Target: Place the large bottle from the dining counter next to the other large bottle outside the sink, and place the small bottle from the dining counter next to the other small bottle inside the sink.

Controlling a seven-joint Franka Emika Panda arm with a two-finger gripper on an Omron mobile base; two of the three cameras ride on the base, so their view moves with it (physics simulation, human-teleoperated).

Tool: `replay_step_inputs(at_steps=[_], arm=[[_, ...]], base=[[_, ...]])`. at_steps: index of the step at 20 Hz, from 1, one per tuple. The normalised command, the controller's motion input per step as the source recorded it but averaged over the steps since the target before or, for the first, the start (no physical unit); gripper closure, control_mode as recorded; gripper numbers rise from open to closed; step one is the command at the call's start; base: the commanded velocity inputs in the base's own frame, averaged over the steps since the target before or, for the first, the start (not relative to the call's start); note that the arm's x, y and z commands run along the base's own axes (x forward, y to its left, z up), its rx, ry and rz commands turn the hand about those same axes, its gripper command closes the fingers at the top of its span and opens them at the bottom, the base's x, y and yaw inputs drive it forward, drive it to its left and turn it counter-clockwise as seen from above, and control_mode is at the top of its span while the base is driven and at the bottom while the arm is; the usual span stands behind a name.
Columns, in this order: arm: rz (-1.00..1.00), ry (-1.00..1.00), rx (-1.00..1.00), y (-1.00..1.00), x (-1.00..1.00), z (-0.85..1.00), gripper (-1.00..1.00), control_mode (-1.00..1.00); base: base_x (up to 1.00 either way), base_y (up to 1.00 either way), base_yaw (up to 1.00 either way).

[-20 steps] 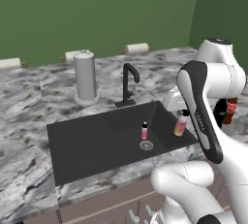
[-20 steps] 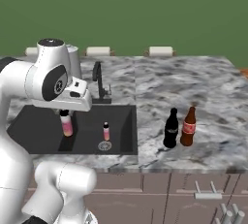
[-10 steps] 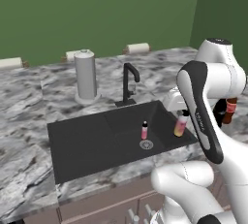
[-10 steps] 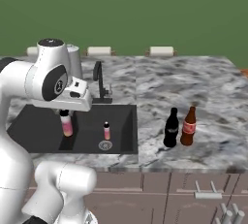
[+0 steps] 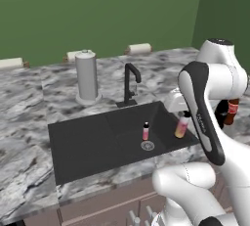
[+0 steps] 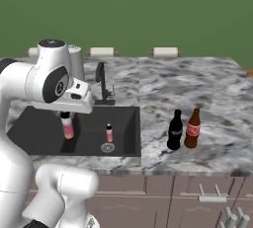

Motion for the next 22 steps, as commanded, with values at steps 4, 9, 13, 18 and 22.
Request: replay_step_inputs(at_steps=[4, 9, 13, 18, 22], arm=[[-0.21, 0.0, 0.0, 0.32, 0.0, -0.06, 1.0, -1.0], [-0.24, -0.02, -0.02, 0.42, 0.21, -0.11, 1.0, -1.0], [-0.1, -0.05, -0.01, 0.3, 0.61, -0.18, 1.0, -1.0], [-0.02, -0.01, 0.0, 0.04, 0.64, -0.39, 1.0, -1.0], [0.0, 0.0, 0.0, 0.0, 0.38, -0.52, 1.0, -1.0]], base=[[0.0, 0.0, 0.0], [0.0, 0.0, 0.0], [0.0, 0.0, 0.0], [0.0, 0.0, 0.0], [0.0, 0.0, 0.0]])
